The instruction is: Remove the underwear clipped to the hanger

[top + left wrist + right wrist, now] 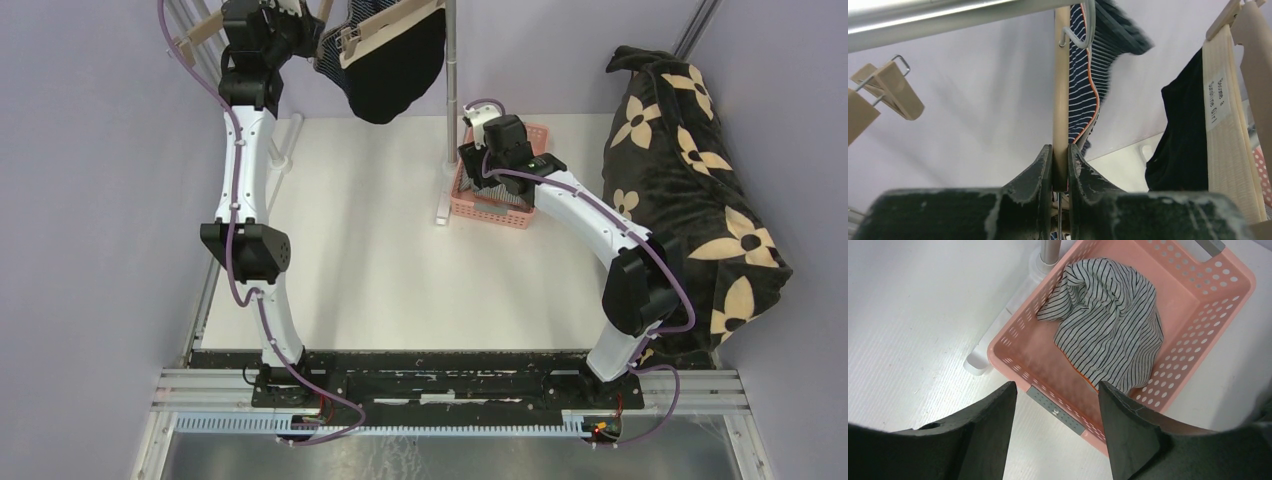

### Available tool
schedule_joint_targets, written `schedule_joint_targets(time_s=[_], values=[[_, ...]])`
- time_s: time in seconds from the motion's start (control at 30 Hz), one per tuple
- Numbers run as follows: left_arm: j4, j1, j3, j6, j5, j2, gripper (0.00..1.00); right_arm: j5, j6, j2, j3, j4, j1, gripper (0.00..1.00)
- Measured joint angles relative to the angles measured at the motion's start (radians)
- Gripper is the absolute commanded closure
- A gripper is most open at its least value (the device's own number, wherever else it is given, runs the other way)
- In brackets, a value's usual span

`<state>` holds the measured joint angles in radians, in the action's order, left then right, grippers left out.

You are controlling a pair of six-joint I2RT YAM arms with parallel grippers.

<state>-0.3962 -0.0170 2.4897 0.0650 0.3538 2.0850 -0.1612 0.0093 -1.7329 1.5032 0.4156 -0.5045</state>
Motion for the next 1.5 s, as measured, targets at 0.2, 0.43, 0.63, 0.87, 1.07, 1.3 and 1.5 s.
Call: schedule_joint_targets(time_s=[0.2, 0.43, 0.63, 0.87, 1.07, 1.3, 1.5], values=[[0.055, 0.000, -0.027, -0.052, 0.015, 0.000, 0.77, -0.002, -0.011, 0.000, 0.000, 0.000, -0.011, 0.31], [0.111, 0.000, -0.031, -0.103, 0.013, 0.015, 0.68, -0.003, -0.019, 0.000, 0.000, -0.001, -0.013, 0.30], [0.145, 0.000, -0.047, -0.107, 0.014, 0.016, 0.75, -0.007, -0.026, 0.000, 0.000, -0.001, -0.016, 0.30], [0.162, 0.000, -0.056, -0.109, 0.015, 0.016, 0.97, -0.024, -0.034, 0.000, 0.000, -0.001, -0.019, 0.29], [0.164, 0.000, -0.056, -0.110, 0.016, 0.016, 0.97, -0.024, -0.034, -0.002, 0.000, -0.001, -0.021, 0.30], [0.200, 0.000, -0.070, -0.137, -0.002, 0.016, 0.97, -0.024, -0.034, -0.006, 0.000, -0.002, -0.027, 0.30], [0.206, 0.005, -0.061, -0.140, -0.047, 0.016, 0.97, -0.024, -0.034, -0.015, 0.000, -0.003, -0.030, 0.30]])
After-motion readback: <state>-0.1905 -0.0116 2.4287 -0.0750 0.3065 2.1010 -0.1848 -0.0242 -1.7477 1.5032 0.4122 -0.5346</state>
